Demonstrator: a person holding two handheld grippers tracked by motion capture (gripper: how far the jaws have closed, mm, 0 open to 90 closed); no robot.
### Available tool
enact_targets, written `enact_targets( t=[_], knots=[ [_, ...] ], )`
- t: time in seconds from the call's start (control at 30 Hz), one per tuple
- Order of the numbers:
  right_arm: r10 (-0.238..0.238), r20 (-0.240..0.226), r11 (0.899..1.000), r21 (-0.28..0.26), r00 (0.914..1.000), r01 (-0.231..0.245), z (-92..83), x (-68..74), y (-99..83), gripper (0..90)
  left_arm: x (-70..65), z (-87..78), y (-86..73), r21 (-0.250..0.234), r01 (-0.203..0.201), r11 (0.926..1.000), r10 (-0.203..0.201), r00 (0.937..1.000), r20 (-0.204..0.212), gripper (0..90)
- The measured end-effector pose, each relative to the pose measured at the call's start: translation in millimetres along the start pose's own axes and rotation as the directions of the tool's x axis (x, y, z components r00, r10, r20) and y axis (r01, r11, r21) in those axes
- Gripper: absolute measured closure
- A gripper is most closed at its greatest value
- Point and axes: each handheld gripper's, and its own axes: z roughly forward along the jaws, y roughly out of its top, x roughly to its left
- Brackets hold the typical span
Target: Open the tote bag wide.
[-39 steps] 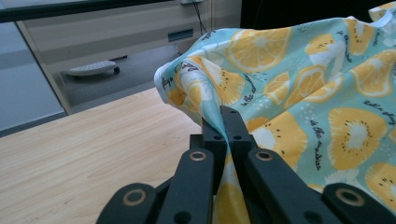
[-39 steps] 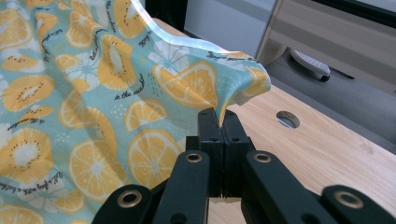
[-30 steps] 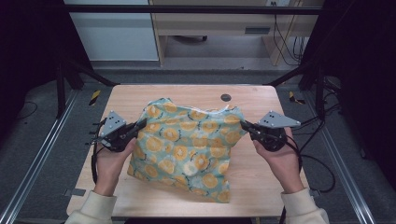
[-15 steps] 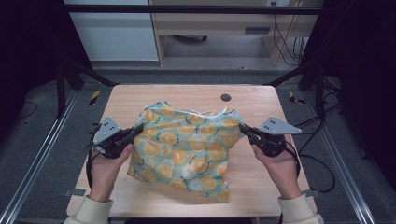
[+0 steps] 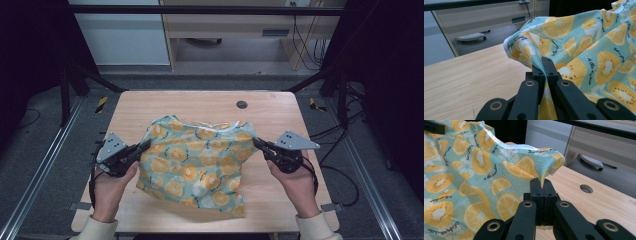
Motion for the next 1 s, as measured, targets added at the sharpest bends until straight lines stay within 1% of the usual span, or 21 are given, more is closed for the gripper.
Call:
enact_targets(
  t=[0.17,0.27,0.4,0.63,0.8,0.87,0.93,1.0],
  knots=[
    [0.011,-0.001,1.000,-0.009,0.9999,-0.011,-3.2,-0.6,-1.3,89.8,-1.9,-0.8,-1.3,0.001,-0.008,1.0000,0.008,1.0000,0.001,90.0],
    [0.020,-0.012,1.000,-0.014,0.9997,-0.020,-6.6,2.7,-3.7,89.8,-3.6,-4.9,-3.0,-0.002,-0.008,1.0000,0.008,1.0000,0.000,90.0],
    [0.013,-0.017,1.000,-0.013,0.9998,-0.013,-9.0,7.8,-7.7,89.8,-6.0,-13.1,-6.7,-0.005,-0.011,0.9999,0.011,0.9999,0.001,90.0],
    [0.017,-0.022,1.000,-0.005,0.9996,-0.017,-10.2,13.7,-14.7,89.8,-7.7,-17.9,-11.0,-0.007,-0.012,0.9999,0.012,0.9999,-0.001,90.0],
    [0.005,-0.032,1.000,-0.019,0.9995,-0.005,-16.6,20.8,-14.8,89.8,-9.5,-28.6,-13.4,-0.020,-0.018,0.9996,0.018,0.9998,0.005,90.0],
    [-0.001,-0.045,1.000,-0.025,0.9990,0.000,-21.0,24.9,-17.1,89.8,-10.3,-31.6,-15.4,-0.017,-0.014,0.9998,0.014,0.9999,0.008,90.0],
    [0.000,-0.048,1.000,-0.025,0.9988,-0.001,-22.4,26.1,-18.5,89.8,-11.4,-36.8,-18.6,-0.022,0.010,0.9997,-0.009,0.9997,0.022,90.0],
    [0.005,-0.060,1.000,-0.024,0.9982,-0.006,-25.8,29.5,-24.3,89.8,-13.2,-41.3,-22.7,-0.022,0.021,0.9995,-0.020,0.9992,0.034,90.0]
  ],
)
